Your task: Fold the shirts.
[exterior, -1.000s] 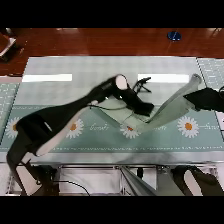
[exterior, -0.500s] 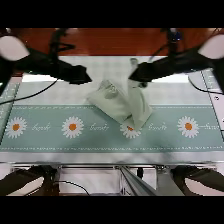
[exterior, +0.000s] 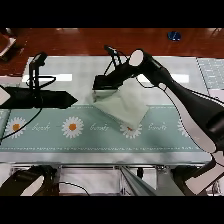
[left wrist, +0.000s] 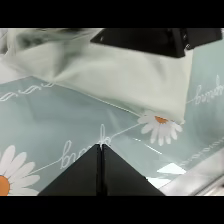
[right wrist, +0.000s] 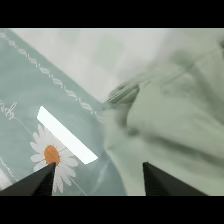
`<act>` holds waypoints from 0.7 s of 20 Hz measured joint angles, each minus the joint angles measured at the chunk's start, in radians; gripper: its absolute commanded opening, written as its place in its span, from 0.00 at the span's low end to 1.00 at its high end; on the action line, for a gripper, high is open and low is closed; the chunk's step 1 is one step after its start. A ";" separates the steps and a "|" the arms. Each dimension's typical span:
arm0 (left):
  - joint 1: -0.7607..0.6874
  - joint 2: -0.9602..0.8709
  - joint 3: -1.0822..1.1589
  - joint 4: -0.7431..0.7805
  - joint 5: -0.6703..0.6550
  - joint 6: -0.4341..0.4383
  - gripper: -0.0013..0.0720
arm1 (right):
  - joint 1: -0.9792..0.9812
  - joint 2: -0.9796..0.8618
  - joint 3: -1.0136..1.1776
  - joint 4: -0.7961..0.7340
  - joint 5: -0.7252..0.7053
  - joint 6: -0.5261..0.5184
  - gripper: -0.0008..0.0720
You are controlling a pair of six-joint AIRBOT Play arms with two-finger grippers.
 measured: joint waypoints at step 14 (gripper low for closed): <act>0.002 -0.024 -0.058 0.002 0.094 -0.002 0.04 | -0.447 0.954 -0.943 -0.270 -0.043 0.252 0.85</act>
